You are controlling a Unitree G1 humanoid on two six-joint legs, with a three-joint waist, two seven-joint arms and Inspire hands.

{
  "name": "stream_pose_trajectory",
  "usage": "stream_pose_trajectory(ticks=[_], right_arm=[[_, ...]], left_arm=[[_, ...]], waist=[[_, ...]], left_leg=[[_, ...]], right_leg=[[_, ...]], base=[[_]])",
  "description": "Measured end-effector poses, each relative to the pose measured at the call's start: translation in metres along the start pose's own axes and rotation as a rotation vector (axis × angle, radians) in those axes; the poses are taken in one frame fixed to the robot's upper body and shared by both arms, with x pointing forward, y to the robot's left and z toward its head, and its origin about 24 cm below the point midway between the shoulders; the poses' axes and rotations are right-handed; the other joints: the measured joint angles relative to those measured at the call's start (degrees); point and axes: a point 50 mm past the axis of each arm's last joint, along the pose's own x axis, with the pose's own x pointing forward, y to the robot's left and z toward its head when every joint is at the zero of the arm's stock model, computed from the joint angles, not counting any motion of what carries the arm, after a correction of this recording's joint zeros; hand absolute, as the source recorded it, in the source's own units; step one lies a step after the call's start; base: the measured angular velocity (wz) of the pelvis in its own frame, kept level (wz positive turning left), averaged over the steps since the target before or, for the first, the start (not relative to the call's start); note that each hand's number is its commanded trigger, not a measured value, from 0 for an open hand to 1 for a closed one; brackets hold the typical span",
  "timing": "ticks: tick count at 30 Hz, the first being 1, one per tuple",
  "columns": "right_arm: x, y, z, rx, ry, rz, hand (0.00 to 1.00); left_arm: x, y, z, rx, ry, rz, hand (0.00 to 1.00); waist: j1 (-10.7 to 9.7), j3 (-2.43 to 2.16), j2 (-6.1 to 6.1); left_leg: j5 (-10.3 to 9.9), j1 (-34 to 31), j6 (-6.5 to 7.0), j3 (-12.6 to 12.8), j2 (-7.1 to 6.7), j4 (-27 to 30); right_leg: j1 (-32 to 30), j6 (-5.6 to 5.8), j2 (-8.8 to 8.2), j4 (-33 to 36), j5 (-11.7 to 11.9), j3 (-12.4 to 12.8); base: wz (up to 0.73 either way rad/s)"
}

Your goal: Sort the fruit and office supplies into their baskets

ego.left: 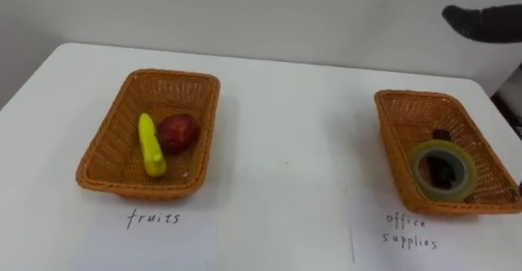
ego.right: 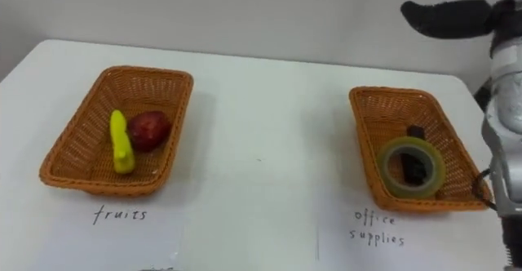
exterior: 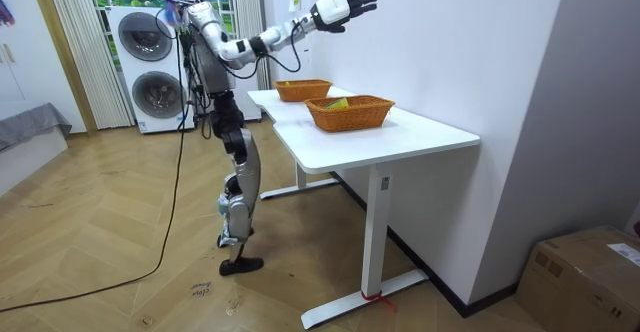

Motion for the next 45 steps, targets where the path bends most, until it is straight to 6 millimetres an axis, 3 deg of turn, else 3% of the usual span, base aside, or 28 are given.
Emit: stream_pose_trajectory(ticks=[3, 10, 14, 22, 27, 30, 32, 36, 40, 45], right_arm=[[-0.004, -0.016, -0.007, 0.009, 0.030, -0.090, 0.00], [-0.014, -0.036, -0.018, 0.004, 0.066, -0.222, 0.00], [-0.022, -0.051, -0.034, -0.010, 0.127, -0.323, 0.00], [-0.054, -0.079, -0.071, 0.013, 0.295, -0.488, 0.00], [-0.103, -0.097, -0.119, -0.052, 0.534, -0.582, 0.00], [-0.126, -0.099, -0.137, -0.038, 0.633, -0.666, 0.00], [-0.140, -0.096, -0.144, -0.033, 0.673, -0.704, 0.00], [-0.189, -0.097, -0.160, -0.035, 0.803, -0.812, 0.00], [-0.223, -0.093, -0.173, -0.029, 0.912, -0.899, 0.00], [-0.270, -0.083, -0.192, 0.069, 1.103, -1.011, 0.00]], left_arm=[[0.000, -0.001, 0.001, -0.002, -0.002, 0.000, 0.00], [0.000, 0.001, 0.001, 0.002, -0.001, 0.050, 0.00], [0.000, 0.000, 0.000, 0.003, 0.001, 0.068, 0.00], [0.000, 0.001, 0.002, -0.001, -0.003, 0.107, 0.00], [0.000, 0.002, 0.007, -0.009, -0.022, 0.141, 0.00], [0.001, 0.002, 0.008, -0.009, -0.031, 0.143, 0.00], [0.000, 0.001, 0.008, -0.009, -0.031, 0.141, 0.00], [-0.001, -0.004, 0.004, -0.017, -0.020, 0.132, 0.00], [-0.002, -0.007, -0.006, -0.026, 0.011, 0.135, 0.00], [-0.003, -0.013, -0.011, -0.043, 0.026, 0.120, 0.00]], waist=[[-1.88, -0.03, 0.18], [-3.18, 0.04, -0.12], [-4.87, 0.15, -0.18], [-5.65, 0.24, 0.15], [-5.93, 0.30, 0.14], [-5.94, 0.40, 0.76], [-5.92, 0.38, 1.46], [-6.43, -0.15, 2.78], [-6.71, 0.01, 2.96], [-7.78, 0.12, 2.87]], left_leg=[[0.01, 0.25, -0.11, 0.62, 0.09, -0.31], [-0.16, 0.68, -0.57, 3.08, 0.89, -0.73], [-0.26, 0.73, -0.71, 3.52, 1.11, -0.74], [-0.43, 0.48, -1.21, 4.95, 1.84, -0.76], [-0.47, 0.08, -1.25, 5.23, 1.74, -0.84], [-0.56, 0.04, -1.26, 6.24, 1.76, -0.90], [-0.57, -0.20, -1.26, 6.54, 1.78, -1.06], [-0.54, -0.19, -1.30, 6.50, 1.77, -1.17], [-0.53, 0.70, -1.31, 6.41, 1.70, -1.20], [-0.59, 0.31, -1.34, 5.67, 1.64, -1.72]], right_leg=[[-0.46, 0.00, 0.18, 0.11, 0.00, 0.61], [-1.78, -0.54, 1.19, 0.03, 0.63, 3.27], [-1.98, -0.61, 1.36, 0.10, 0.67, 3.38], [-3.12, -0.96, 2.30, 0.14, 0.88, 4.74], [-3.32, -0.97, 2.25, -0.07, 0.87, 4.92], [-3.73, -0.97, 2.32, -0.14, 0.87, 5.71], [-4.42, -0.96, 2.47, -0.07, 0.86, 6.36], [-4.81, -0.98, 2.55, 0.04, 0.85, 6.50], [-4.19, -1.00, 2.75, -0.17, 0.83, 7.67], [-4.26, -0.95, 2.79, -0.69, 0.80, 7.34]], base=[[-0.11], [-0.27], [-0.05], [-0.12], [-0.01], [-0.15], [-0.15], [-0.03], [-0.12], [0.03]])
